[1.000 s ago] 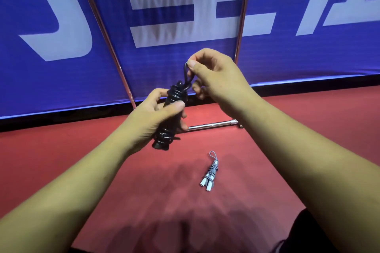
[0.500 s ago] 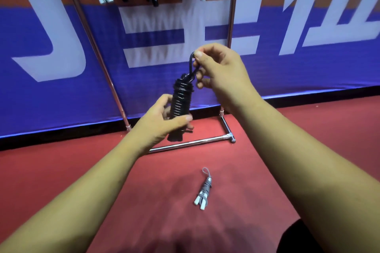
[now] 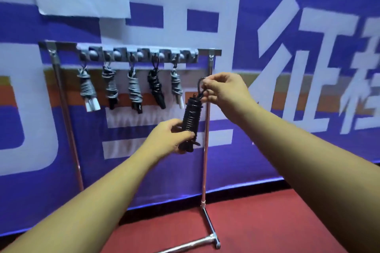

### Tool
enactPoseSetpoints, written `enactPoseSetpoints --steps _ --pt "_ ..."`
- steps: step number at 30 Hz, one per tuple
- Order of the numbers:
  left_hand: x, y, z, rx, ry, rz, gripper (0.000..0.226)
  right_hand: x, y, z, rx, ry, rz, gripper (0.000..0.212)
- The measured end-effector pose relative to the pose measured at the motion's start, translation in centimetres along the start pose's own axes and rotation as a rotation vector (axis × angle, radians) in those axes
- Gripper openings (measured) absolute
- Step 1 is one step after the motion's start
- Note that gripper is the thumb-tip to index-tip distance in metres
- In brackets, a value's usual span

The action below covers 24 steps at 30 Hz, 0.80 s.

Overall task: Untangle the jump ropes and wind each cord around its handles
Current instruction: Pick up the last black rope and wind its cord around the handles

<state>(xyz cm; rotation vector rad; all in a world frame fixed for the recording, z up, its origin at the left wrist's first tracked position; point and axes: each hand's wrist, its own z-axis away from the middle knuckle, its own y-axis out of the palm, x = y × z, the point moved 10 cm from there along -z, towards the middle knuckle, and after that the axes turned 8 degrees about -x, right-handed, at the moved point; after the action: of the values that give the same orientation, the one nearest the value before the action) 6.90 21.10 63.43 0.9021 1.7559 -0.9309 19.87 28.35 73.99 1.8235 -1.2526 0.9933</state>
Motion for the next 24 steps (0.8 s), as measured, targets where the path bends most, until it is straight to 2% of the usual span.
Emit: enactPoseSetpoints --steps 3,11,15,21,24 --pt "-2.6 0.3 -4.6 -0.017 0.046 0.012 0.008 1.8 -0.7 -4.6 -0.052 -0.049 0.016 0.014" --pt "-3.6 0.2 -12.8 -0.058 -0.026 0.145 0.009 2.0 0.6 -14.3 -0.112 -0.082 0.149 0.012" --pt "-4.2 0.1 -16.4 -0.088 -0.003 0.17 0.009 1.6 1.2 -18.5 -0.158 -0.095 0.205 0.002" --pt "-2.7 0.7 -20.5 -0.084 -0.005 0.199 0.018 -1.0 0.7 -23.4 -0.262 -0.059 0.296 0.021" --pt "-1.3 0.8 -21.8 -0.09 -0.034 0.209 0.019 -3.0 0.6 -24.6 -0.255 0.008 0.278 0.017"
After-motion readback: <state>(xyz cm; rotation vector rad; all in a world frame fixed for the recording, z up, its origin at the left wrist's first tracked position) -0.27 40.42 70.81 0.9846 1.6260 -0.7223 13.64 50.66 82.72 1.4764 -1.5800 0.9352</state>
